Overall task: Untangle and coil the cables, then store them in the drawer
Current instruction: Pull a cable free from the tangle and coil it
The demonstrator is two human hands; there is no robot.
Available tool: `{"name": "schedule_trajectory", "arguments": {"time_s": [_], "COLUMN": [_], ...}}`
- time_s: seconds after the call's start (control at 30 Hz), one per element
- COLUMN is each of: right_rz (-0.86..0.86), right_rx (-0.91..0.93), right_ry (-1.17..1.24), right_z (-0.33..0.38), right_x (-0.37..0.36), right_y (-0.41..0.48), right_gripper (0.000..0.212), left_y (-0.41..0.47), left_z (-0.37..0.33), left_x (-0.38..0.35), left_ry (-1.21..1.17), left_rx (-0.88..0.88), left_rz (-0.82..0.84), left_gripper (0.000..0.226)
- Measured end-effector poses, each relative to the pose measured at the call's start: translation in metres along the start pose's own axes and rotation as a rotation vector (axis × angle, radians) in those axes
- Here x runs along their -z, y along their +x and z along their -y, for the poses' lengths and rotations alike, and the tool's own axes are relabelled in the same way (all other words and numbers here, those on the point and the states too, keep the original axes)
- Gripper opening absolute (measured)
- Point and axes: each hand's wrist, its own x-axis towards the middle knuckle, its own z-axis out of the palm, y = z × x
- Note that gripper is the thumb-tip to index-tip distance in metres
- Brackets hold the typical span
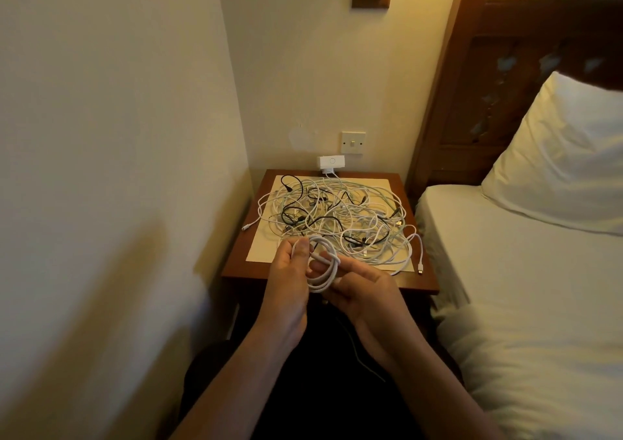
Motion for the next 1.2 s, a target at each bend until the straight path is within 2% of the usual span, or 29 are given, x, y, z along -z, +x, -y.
{"name": "schedule_trajectory", "arguments": {"time_s": [0.03, 0.13, 0.3, 0.33, 0.43, 0.53, 0.63, 0.7, 0.83, 0.93, 1.0, 1.1, 1.2], "right_rz": [-0.002, 0.01, 0.208, 0.224, 0.172, 0.098, 0.04, 0.063, 0.129, 0.135, 0.142, 0.161, 0.121], "right_rx": [-0.03, -0.024, -0.065, -0.05, 0.051, 0.096, 0.07, 0.013, -0.035, -0.041, -0.046, -0.051, -0.035], "right_ry": [0.041, 0.027, 0.012, -0.083, -0.566, -0.804, -0.692, -0.56, -0.442, -0.347, -0.298, -0.277, -0.285], "right_z": [0.002, 0.001, -0.002, 0.001, 0.008, 0.008, 0.003, 0.002, 0.0, 0.0, 0.001, 0.0, 0.0], "right_x": [0.0, 0.007, 0.031, 0.035, 0.043, 0.04, 0.037, 0.039, 0.042, 0.045, 0.047, 0.047, 0.047], "right_y": [0.0, 0.003, 0.008, 0.009, 0.013, 0.02, 0.025, 0.026, 0.024, 0.023, 0.023, 0.023, 0.025], "right_gripper": [0.04, 0.022, 0.026, 0.024, 0.02, 0.023, 0.026, 0.027, 0.028, 0.029, 0.026, 0.022, 0.02], "left_y": [-0.001, 0.001, 0.008, 0.008, 0.012, 0.009, 0.004, 0.003, 0.002, 0.006, 0.009, 0.007, 0.01], "left_z": [0.0, -0.001, -0.004, -0.007, -0.01, -0.013, -0.02, -0.022, -0.015, -0.012, -0.012, -0.011, -0.009], "left_x": [-0.001, 0.002, 0.018, 0.022, 0.035, 0.035, 0.027, 0.029, 0.032, 0.034, 0.036, 0.033, 0.034], "left_ry": [0.013, 0.041, 0.14, 0.213, 0.584, 0.673, 0.349, 0.16, 0.166, 0.367, 0.393, 0.111, 0.123], "left_rx": [-0.016, -0.024, 0.007, -0.021, -0.185, -0.168, 0.079, 0.143, 0.021, -0.147, -0.091, 0.158, 0.085], "left_rz": [0.003, 0.08, 0.205, 0.193, 0.087, 0.1, 0.227, 0.288, 0.198, 0.07, 0.114, 0.336, 0.278], "left_gripper": [0.025, 0.024, 0.022, 0.021, 0.012, 0.017, 0.03, 0.03, 0.028, 0.025, 0.027, 0.025, 0.013]}}
